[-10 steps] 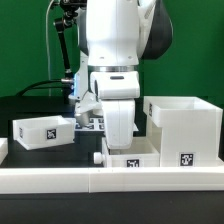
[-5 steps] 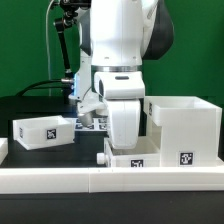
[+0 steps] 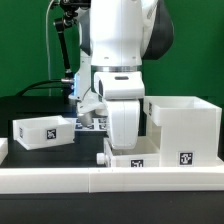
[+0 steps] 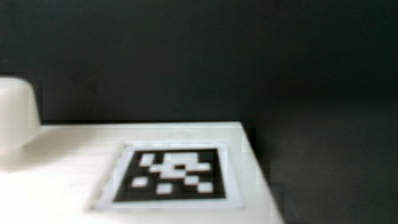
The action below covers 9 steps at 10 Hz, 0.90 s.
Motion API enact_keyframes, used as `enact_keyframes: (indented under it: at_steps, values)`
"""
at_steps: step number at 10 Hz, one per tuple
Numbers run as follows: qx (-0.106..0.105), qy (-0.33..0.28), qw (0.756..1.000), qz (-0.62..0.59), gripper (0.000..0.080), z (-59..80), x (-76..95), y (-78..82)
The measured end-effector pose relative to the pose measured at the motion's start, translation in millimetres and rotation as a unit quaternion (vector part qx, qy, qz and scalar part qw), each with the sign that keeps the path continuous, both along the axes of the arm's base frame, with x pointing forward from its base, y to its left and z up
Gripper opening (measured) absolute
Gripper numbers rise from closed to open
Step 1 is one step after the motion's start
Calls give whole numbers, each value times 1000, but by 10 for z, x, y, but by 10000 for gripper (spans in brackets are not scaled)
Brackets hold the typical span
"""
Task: Assemble drawer
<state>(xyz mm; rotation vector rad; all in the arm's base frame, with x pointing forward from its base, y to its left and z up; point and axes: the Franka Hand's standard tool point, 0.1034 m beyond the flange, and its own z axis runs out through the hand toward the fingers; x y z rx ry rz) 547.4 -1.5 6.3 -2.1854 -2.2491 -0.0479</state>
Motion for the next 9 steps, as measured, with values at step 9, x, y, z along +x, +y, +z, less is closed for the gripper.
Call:
enact_keyframes:
  at_steps: [9]
  values:
    - [-7,-2,1000,-8,42,1,1,41]
